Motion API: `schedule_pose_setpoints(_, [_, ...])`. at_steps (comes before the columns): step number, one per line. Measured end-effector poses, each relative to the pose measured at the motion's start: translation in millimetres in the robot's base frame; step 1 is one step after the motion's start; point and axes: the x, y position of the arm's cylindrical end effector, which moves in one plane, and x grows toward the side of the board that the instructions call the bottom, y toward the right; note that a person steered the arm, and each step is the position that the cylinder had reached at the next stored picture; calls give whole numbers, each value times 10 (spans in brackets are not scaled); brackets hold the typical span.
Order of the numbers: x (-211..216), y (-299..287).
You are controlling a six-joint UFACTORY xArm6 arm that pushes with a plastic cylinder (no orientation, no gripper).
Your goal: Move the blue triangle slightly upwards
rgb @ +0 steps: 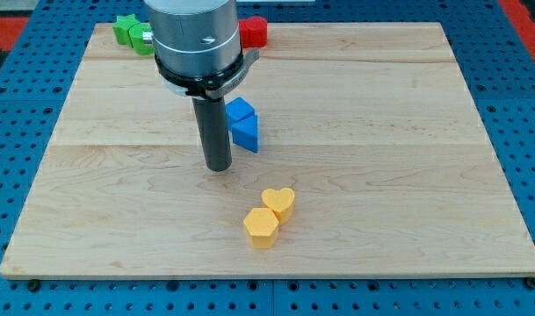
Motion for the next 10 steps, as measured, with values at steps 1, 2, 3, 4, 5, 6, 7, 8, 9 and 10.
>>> schedule_pose_setpoints(1, [-6, 0])
schedule_pose_setpoints(2, [-199, -79])
schedule_pose_setpoints(3, [-241, -68])
schedule_pose_setpoints(4, [-320, 222])
schedule_pose_setpoints(5, [-321, 376])
schedule_pose_setpoints(6, [-321, 412])
schedule_pose_setpoints(7, [-326, 634])
schedule_pose_setpoints(8, [-516, 635])
schedule_pose_setpoints(9, [-590, 645])
schedule_pose_setpoints(10, [-604, 674])
